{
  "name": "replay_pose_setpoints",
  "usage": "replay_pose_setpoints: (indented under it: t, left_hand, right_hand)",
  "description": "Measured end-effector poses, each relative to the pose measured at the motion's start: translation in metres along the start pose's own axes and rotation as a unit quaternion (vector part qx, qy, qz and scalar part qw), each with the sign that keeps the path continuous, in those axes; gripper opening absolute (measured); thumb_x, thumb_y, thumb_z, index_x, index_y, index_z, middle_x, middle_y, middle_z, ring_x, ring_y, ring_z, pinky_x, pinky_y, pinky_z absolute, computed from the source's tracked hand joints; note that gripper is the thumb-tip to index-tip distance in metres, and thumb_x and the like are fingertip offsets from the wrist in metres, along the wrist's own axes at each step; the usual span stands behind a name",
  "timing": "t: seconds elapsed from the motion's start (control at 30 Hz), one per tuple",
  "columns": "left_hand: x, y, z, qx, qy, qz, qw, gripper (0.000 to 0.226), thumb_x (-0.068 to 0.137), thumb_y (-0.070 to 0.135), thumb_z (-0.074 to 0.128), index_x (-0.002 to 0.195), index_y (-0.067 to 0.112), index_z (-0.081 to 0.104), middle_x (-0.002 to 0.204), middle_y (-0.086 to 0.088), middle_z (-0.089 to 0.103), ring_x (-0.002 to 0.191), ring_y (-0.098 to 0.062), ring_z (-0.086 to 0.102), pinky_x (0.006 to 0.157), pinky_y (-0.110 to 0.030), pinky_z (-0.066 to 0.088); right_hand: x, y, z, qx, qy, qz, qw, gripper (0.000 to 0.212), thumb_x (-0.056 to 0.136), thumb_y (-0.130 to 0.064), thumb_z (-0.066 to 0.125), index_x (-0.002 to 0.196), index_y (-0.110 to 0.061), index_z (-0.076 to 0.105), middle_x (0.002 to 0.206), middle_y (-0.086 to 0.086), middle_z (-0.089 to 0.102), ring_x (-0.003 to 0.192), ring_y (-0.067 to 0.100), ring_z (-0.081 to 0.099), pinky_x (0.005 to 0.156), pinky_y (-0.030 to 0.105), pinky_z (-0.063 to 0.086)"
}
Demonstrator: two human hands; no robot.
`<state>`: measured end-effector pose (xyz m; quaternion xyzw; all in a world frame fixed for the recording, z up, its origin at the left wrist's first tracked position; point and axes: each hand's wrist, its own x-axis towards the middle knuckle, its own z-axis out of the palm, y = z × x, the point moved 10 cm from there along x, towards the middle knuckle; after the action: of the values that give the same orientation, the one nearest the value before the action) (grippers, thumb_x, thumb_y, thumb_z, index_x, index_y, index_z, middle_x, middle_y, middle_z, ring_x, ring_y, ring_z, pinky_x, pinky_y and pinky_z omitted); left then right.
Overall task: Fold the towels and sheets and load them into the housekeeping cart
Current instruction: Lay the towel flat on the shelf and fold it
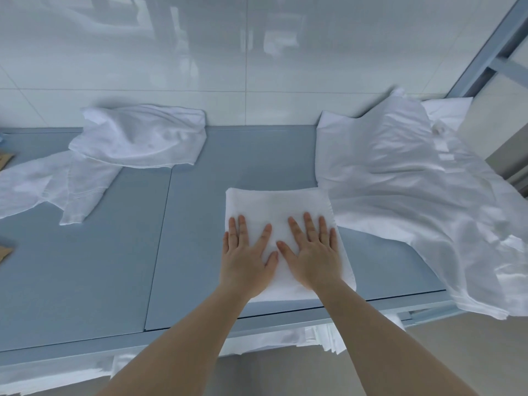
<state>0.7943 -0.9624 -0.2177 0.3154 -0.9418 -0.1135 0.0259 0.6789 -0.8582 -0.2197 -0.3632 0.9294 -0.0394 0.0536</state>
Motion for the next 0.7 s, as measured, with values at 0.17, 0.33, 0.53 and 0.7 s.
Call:
replay_pose_setpoints:
  t: [0.17,0.33,0.53,0.7]
  left_hand:
    - [0.001,0.012,0.002,0.004,0.000,-0.006,1.000,0.064,0.092,0.064,0.017,0.151,0.044,-0.001,0.158,-0.016,-0.021,0.144,-0.033,-0.024,0.119,-0.044,-0.007]
    - [-0.001,0.013,-0.002,0.005,-0.012,-0.009,1.000,0.064,0.095,0.061,0.019,0.152,0.041,-0.002,0.159,-0.015,-0.019,0.145,-0.032,-0.022,0.120,-0.044,-0.004]
    - [-0.013,0.001,-0.022,-0.034,-0.061,-0.052,0.996,0.060,0.101,0.049,0.025,0.154,0.028,0.006,0.162,-0.007,-0.007,0.149,-0.027,-0.008,0.121,-0.042,0.003]
    - [-0.043,-0.028,-0.076,-0.073,0.001,-0.098,0.992,0.058,0.101,0.045,0.028,0.153,0.019,0.020,0.158,-0.009,0.023,0.146,-0.024,0.019,0.119,-0.038,0.014]
  right_hand:
    - [0.003,0.012,-0.002,-0.011,-0.005,0.000,1.000,0.073,0.078,-0.077,-0.006,0.144,-0.049,-0.019,0.157,-0.012,-0.022,0.144,0.020,-0.025,0.116,0.046,-0.015]
    - [0.002,0.010,-0.004,-0.016,-0.016,-0.003,1.000,0.072,0.080,-0.076,-0.005,0.144,-0.047,-0.020,0.157,-0.010,-0.023,0.144,0.020,-0.025,0.116,0.046,-0.016]
    - [-0.009,-0.005,-0.023,0.029,-0.057,0.010,0.998,0.060,0.098,-0.056,0.017,0.152,-0.036,0.002,0.162,0.001,-0.003,0.148,0.024,-0.006,0.119,0.046,-0.002]
    - [-0.038,-0.027,-0.075,0.160,0.041,-0.007,0.986,0.054,0.099,-0.048,0.034,0.148,-0.025,0.032,0.151,0.003,0.038,0.140,0.021,0.031,0.117,0.035,0.024]
